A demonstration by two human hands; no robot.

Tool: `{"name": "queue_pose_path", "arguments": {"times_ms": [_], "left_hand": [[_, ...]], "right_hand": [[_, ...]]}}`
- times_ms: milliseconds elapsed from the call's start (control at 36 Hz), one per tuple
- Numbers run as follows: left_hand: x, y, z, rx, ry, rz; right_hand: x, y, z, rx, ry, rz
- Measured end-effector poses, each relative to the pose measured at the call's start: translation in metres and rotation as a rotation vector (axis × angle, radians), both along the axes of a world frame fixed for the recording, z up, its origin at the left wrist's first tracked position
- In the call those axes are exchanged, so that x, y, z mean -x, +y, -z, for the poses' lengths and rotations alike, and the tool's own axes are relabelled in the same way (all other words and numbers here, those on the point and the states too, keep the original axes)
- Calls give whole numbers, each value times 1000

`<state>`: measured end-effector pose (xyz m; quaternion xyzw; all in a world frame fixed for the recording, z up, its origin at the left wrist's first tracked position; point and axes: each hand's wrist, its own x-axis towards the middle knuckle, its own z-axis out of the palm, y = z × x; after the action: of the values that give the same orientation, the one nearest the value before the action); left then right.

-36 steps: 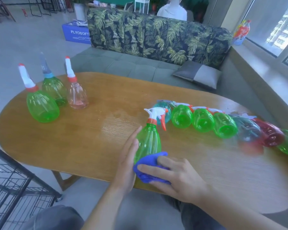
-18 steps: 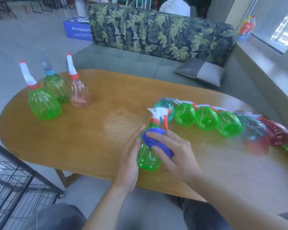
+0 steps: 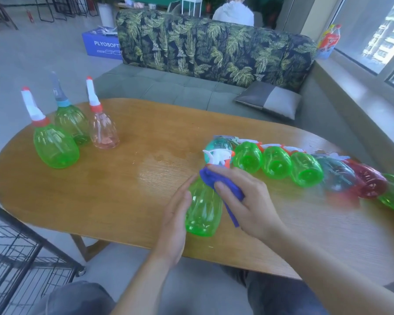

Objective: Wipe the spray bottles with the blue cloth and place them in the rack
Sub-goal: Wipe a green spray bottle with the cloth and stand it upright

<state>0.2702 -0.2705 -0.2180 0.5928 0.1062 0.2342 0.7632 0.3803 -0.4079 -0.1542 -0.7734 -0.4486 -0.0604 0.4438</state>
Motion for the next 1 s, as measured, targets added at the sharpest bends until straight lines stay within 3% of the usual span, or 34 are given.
{"name": "queue_pose_path", "arguments": {"times_ms": [167, 333, 639, 722, 833, 1000], "left_hand": [[-4, 1, -2, 40, -5, -24], [-3, 6, 2, 100, 2, -60], [1, 5, -2, 90, 21, -27], [5, 2, -6, 90, 1, -13], [6, 1, -7, 71, -31, 0], [3, 3, -3, 53, -55, 2]], "right_hand": [[3, 22, 6, 15, 133, 48], [21, 9, 30, 11, -64, -71], [33, -19, 39, 198, -613, -281], [32, -24, 35, 113, -520, -254], [31, -25, 30, -66, -135, -58], [28, -19, 35, -94, 195, 163]]}}
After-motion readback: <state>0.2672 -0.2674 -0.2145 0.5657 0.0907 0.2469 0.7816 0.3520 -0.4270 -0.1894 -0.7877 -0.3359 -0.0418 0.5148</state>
